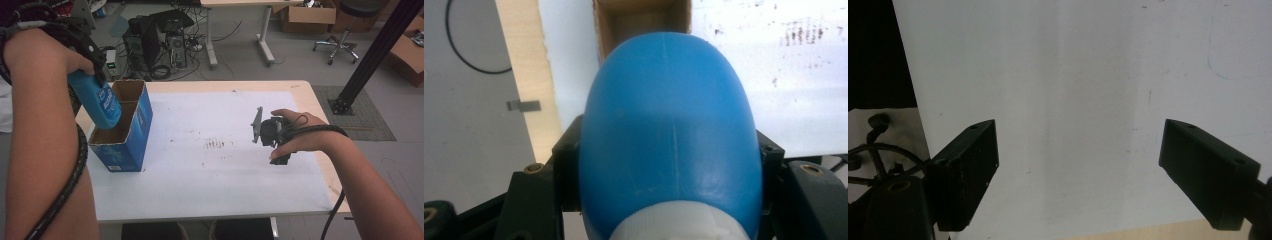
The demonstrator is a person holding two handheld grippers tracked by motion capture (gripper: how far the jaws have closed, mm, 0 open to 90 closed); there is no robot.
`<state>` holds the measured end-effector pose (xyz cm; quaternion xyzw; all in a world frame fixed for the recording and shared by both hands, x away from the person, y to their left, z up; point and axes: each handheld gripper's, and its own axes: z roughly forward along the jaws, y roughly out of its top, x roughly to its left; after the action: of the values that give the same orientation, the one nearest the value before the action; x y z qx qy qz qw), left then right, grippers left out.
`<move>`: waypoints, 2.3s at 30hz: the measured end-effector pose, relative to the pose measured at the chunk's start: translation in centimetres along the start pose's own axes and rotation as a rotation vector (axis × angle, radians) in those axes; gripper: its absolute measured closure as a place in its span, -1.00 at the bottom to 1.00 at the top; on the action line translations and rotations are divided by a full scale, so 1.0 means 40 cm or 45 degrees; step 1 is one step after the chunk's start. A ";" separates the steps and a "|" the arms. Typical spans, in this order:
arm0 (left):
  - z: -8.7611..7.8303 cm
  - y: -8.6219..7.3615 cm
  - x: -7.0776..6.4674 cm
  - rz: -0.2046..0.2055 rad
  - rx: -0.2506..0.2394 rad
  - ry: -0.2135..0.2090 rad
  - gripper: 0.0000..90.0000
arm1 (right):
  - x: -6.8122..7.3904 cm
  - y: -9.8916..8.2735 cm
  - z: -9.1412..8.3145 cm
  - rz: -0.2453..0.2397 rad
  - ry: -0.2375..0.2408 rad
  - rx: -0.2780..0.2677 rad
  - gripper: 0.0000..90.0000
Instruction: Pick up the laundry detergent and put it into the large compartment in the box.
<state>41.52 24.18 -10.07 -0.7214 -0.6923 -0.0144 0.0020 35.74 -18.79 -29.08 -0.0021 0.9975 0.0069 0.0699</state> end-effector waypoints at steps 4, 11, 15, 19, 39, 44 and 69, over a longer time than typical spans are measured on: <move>0.021 0.008 0.004 0.009 -0.009 -0.009 -0.14 | 0.000 0.000 0.001 0.004 0.004 0.006 -0.64; 0.086 0.025 0.010 0.028 0.023 -0.022 -0.14 | -0.002 0.000 0.001 0.010 0.004 0.010 -0.64; 0.126 0.035 0.014 0.038 0.050 -0.009 -0.14 | -0.001 0.002 0.003 0.010 0.005 0.014 -0.64; 0.159 0.042 0.021 0.034 0.054 -0.027 -0.14 | -0.001 0.004 0.004 0.010 0.006 0.017 -0.64; 0.344 0.075 0.031 0.064 0.123 -0.050 -0.14 | -0.009 0.012 0.020 0.011 0.017 0.021 -0.64; 0.379 0.079 0.021 0.075 0.138 -0.050 -0.15 | -0.010 0.015 0.030 0.007 0.025 0.028 -0.64; 0.475 0.088 0.020 0.112 0.136 -0.037 -0.15 | -0.012 0.022 0.043 -0.004 0.033 0.034 -0.64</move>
<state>45.39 25.26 -28.97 -0.7502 -0.6597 0.0330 0.0312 36.45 -17.90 -30.71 -0.0027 0.9984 -0.0065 0.0569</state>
